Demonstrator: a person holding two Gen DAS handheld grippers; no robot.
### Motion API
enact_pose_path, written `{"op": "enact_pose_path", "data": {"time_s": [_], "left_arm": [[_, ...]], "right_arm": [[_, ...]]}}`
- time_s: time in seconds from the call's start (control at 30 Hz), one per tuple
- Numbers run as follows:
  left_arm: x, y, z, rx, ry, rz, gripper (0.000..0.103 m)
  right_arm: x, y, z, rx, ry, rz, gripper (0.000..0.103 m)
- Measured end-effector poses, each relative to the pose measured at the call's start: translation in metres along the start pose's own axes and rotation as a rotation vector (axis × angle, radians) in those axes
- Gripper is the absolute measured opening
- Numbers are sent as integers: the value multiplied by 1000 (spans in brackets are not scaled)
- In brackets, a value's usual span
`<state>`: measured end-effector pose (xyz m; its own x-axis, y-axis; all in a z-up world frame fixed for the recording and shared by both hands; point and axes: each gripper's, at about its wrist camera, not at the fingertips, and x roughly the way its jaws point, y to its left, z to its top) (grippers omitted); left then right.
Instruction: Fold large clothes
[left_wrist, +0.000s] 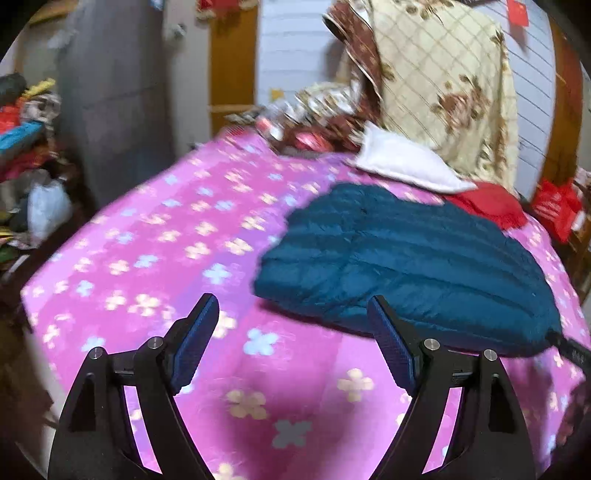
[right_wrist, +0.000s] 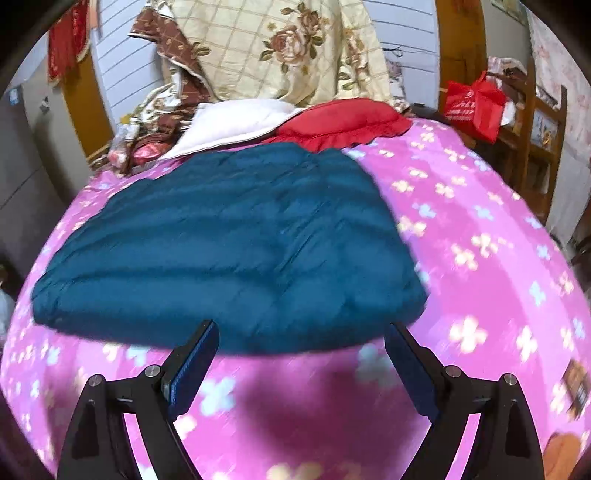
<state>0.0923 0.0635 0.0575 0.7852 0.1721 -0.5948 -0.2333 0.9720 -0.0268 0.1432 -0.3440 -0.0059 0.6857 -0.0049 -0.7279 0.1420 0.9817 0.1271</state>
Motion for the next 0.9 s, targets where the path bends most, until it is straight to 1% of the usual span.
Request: {"op": "enact_pose_path", "data": {"time_s": [0.03, 0.1, 0.17, 0.2, 0.23, 0.3, 0.4, 0.47, 0.57, 0.67, 0.77, 0.83, 0.9], "left_arm": [[-9, 2, -2, -6, -34, 33, 83], [-19, 4, -3, 0, -68, 55, 84], [-26, 7, -4, 10, -93, 75, 88], [-27, 7, -5, 15, -97, 76, 90], [-25, 9, -6, 21, -86, 65, 90], [-16, 12, -6, 23, -23, 20, 90], [5, 22, -8, -19, 96, -83, 90], [21, 30, -7, -50, 149, -122, 90], [44, 39, -2, -96, 189, -150, 90], [80, 49, 10, -139, 259, -192, 90], [117, 58, 26, -195, 303, -268, 90], [141, 61, 36, -235, 317, -328, 90], [170, 63, 44, -264, 358, -375, 90]], "right_arm": [[-5, 6, -8, -6, -2, 12, 91], [-12, 15, -20, -12, -5, 31, 91], [-18, 22, -31, -15, -2, 48, 91], [-19, 24, -35, -13, 4, 58, 91], [-19, 24, -37, -9, 6, 69, 91], [-18, 20, -39, 4, 20, 69, 91], [-15, 3, -39, 55, 35, 64, 91], [-13, -10, -36, 91, 41, 80, 91], [-7, -32, -26, 134, 35, 79, 91], [12, -64, -6, 209, 54, 75, 91], [38, -100, 14, 325, 77, 113, 91], [53, -115, 25, 370, 95, 150, 91], [72, -126, 35, 403, 116, 189, 91]]}}
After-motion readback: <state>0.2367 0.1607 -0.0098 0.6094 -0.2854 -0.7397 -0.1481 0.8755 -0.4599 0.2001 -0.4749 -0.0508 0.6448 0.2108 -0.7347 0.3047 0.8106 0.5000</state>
